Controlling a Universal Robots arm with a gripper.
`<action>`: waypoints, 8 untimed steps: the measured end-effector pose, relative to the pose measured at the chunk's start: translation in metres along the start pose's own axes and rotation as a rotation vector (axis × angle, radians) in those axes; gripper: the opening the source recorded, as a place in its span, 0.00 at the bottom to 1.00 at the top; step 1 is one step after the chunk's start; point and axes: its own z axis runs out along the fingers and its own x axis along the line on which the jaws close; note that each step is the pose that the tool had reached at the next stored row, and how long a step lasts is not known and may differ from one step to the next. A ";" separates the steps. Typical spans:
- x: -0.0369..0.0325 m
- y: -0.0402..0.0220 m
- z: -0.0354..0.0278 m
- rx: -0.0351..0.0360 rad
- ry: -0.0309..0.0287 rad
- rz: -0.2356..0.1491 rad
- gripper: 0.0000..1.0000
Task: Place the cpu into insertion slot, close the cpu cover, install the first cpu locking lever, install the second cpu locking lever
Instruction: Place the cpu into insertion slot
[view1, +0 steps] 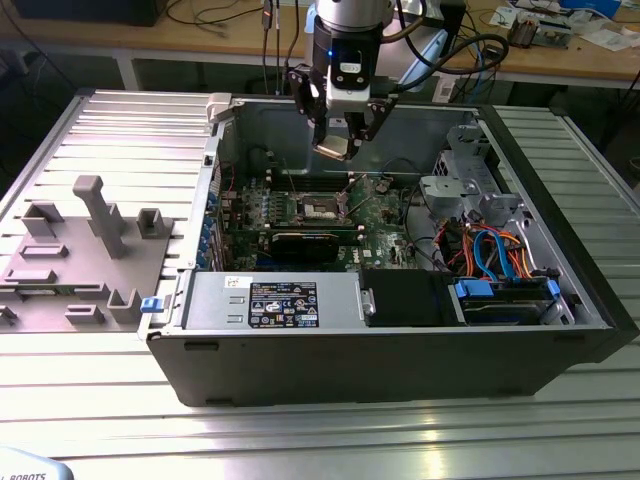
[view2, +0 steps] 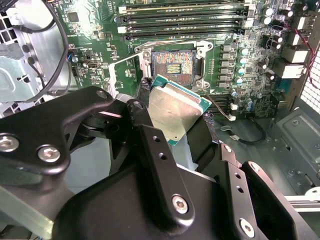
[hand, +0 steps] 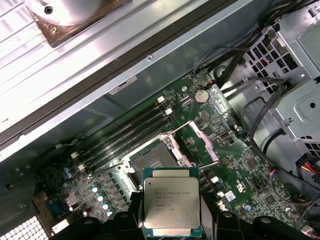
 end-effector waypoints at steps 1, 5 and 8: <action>0.0000 0.0000 0.0000 0.0000 -0.0001 0.001 0.54; 0.0000 0.0000 0.0000 -0.0001 -0.0003 0.004 0.54; 0.0000 0.0000 0.0000 -0.0001 -0.0004 0.006 0.54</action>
